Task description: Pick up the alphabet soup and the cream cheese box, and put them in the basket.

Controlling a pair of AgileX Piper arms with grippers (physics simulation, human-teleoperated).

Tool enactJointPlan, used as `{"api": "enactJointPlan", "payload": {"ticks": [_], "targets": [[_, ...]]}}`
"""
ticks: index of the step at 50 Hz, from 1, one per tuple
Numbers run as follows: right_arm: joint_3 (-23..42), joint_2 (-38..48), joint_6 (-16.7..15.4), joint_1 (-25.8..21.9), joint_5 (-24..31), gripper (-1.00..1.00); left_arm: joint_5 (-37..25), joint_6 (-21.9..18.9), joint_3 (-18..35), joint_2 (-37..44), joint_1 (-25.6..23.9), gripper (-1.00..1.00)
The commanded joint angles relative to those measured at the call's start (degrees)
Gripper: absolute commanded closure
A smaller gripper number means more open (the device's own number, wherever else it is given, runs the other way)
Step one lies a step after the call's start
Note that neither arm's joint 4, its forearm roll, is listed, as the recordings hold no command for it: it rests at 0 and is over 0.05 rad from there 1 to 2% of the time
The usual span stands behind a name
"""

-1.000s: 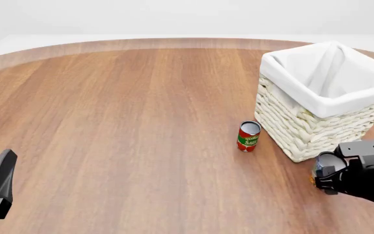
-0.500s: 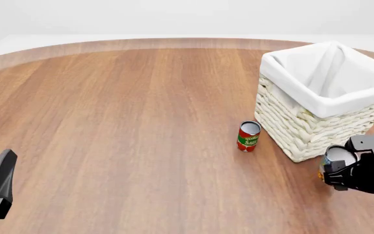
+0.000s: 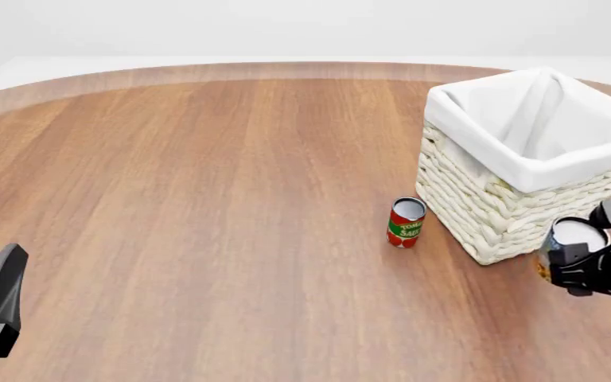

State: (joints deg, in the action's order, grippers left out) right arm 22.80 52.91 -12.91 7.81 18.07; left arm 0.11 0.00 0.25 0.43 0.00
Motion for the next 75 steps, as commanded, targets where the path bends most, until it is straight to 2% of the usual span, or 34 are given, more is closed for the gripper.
{"api": "enactJointPlan", "payload": {"ticks": [1,7,13,26,27,34,50,75], "targets": [[3.8,-3.4,0.4,0.4,5.0,1.0,0.0,0.0,0.0,0.0,0.0,-1.0],[6.0,-4.7,0.5,0.1,7.6,1.0,0.0,0.0,0.0,0.0,0.0,-1.0],[8.4,-5.8,-1.2,0.6,9.8,1.0,0.0,0.0,0.0,0.0,0.0,-1.0],[12.1,-6.6,-1.9,0.5,13.1,1.0,0.0,0.0,0.0,0.0,0.0,-1.0],[13.6,-6.9,-2.2,0.6,14.8,1.0,0.0,0.0,0.0,0.0,0.0,-1.0],[16.5,-6.8,-2.9,1.1,16.5,1.0,0.0,0.0,0.0,0.0,0.0,-1.0],[19.2,-6.7,-3.6,0.9,17.5,1.0,0.0,0.0,0.0,0.0,0.0,-1.0],[28.2,-4.8,-4.6,0.9,20.1,1.0,0.0,0.0,0.0,0.0,0.0,-1.0]]}}
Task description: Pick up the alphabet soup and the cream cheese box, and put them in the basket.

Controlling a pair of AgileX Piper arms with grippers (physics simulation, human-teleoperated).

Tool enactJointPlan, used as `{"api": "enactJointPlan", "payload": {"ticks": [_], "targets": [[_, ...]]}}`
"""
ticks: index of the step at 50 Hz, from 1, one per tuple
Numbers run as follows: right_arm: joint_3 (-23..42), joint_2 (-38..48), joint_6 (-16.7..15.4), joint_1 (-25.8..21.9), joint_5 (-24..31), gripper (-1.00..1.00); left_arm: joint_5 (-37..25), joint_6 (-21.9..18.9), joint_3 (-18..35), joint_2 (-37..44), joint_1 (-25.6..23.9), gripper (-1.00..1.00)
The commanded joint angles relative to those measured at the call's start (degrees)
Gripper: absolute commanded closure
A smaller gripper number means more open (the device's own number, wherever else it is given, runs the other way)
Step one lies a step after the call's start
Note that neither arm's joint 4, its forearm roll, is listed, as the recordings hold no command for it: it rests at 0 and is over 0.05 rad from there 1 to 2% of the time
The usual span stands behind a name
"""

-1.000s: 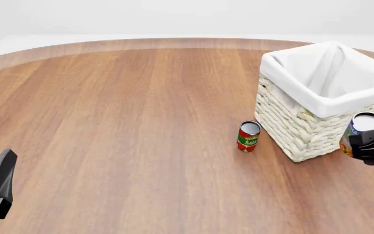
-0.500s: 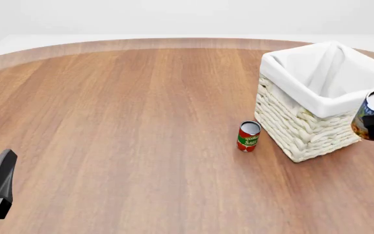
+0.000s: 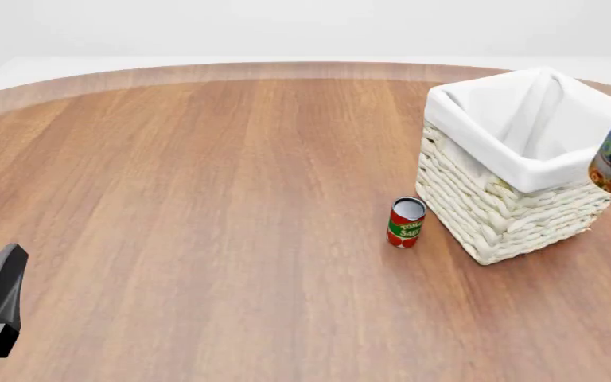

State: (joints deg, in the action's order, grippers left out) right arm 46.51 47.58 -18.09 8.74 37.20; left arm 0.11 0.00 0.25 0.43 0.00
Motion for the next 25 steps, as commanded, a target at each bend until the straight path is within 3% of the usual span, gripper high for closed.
{"api": "enactJointPlan", "payload": {"ticks": [1,25], "targets": [[4.9,0.7,0.6,0.0,1.1,1.0,0.0,0.0,0.0,0.0,0.0,-1.0],[11.9,8.5,0.3,-1.5,-2.4,1.0,0.0,0.0,0.0,0.0,0.0,-1.0]]}}
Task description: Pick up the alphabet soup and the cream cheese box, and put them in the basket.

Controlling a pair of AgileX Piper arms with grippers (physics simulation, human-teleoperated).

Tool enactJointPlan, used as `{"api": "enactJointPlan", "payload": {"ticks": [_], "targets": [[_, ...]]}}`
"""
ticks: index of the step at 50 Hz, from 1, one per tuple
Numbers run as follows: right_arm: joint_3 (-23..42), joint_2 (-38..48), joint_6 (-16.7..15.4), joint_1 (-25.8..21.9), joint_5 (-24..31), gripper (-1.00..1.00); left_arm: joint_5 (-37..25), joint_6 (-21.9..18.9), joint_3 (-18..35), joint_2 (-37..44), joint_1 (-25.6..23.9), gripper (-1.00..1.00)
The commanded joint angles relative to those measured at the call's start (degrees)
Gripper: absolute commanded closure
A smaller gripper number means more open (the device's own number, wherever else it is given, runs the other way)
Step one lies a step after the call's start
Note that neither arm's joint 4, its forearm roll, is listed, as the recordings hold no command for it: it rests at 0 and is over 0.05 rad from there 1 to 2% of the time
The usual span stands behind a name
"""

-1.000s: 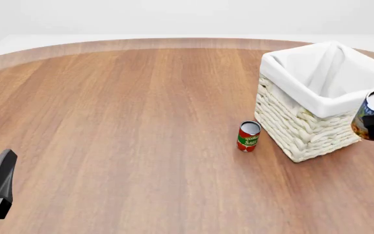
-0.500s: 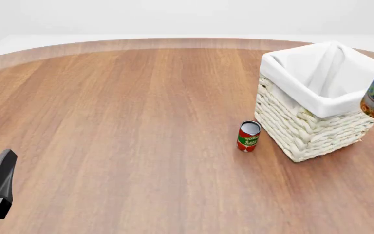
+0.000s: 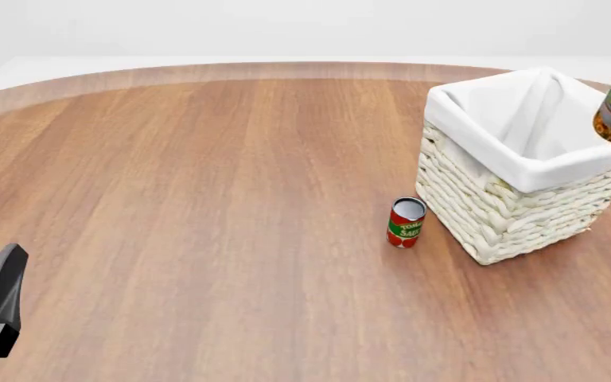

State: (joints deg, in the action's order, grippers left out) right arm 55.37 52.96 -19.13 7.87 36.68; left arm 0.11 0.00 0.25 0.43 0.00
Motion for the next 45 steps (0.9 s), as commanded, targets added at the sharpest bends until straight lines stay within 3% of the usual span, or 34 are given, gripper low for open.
{"api": "enactJointPlan", "payload": {"ticks": [1,45], "targets": [[3.5,4.1,1.3,-0.6,-2.4,1.0,0.0,0.0,0.0,0.0,0.0,-1.0],[8.7,17.8,1.5,-3.0,-8.2,1.0,0.0,0.0,0.0,0.0,0.0,-1.0]]}}
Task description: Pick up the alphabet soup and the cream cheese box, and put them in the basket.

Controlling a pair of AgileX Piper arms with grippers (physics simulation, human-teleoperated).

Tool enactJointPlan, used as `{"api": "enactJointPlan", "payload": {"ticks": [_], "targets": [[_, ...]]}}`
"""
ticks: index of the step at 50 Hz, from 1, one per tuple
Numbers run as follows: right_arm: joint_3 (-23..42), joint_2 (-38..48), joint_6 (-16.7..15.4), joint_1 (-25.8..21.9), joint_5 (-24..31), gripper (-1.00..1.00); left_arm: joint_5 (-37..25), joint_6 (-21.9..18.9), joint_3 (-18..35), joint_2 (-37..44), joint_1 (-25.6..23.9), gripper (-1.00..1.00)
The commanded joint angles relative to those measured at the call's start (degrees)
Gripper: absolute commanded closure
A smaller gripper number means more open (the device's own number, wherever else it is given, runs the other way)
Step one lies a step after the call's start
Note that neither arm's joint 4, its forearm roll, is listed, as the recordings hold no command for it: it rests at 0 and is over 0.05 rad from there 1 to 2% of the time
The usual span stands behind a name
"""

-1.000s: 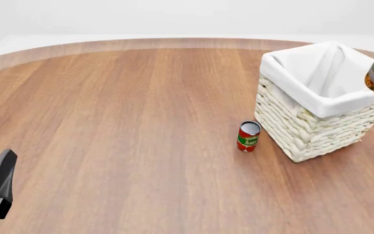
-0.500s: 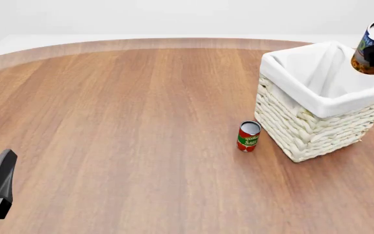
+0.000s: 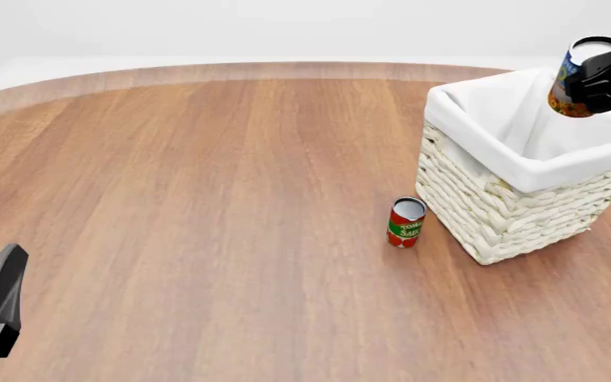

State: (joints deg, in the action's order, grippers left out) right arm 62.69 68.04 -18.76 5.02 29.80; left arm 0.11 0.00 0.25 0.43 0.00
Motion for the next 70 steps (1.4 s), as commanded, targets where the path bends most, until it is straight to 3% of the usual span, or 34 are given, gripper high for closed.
{"api": "enactJointPlan", "payload": {"ticks": [1,70], "targets": [[1.4,2.8,1.1,-0.1,-1.3,1.0,0.0,0.0,0.0,0.0,0.0,-1.0],[3.3,16.4,0.0,0.0,-7.6,1.0,0.0,0.0,0.0,0.0,0.0,-1.0]]}}
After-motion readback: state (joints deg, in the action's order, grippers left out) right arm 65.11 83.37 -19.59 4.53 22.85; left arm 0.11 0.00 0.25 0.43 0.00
